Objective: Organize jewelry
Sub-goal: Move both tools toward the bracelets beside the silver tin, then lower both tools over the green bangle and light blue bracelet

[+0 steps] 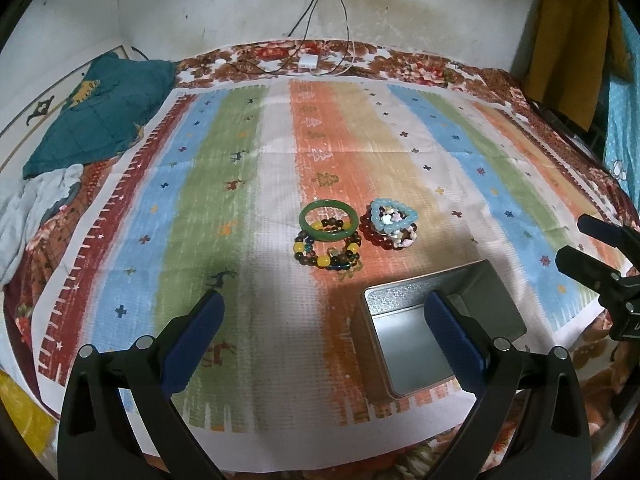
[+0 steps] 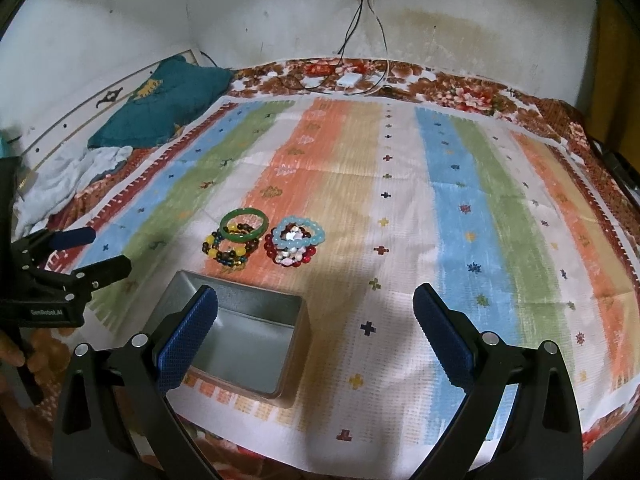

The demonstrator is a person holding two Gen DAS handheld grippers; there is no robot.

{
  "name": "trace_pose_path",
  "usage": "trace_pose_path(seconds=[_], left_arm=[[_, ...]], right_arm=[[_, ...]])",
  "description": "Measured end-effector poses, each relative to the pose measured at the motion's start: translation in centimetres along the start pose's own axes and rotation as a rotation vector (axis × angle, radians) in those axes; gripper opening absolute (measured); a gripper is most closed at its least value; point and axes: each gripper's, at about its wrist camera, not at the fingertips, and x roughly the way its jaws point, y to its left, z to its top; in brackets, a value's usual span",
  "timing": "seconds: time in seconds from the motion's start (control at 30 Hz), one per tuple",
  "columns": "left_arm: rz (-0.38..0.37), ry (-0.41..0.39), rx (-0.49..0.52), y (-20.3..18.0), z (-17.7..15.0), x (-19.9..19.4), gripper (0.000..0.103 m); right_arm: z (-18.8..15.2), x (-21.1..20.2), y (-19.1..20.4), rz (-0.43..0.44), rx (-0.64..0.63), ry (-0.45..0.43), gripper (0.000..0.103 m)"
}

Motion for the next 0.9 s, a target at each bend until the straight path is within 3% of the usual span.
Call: trace_pose_path(seconds=[0.4,0.9], left_arm=[[0.017,0.013,0.007,0.7,0.1,0.4,0.098],[0.080,0.065,0.071,-0.8,2.0,3.8,0.097]], right_arm=[[1.0,1.4,-0.1,-0.029,-0.012,0.029,0.099],[2.9,3.9,-1.6,-0.018,0.010,0.078,0.099]])
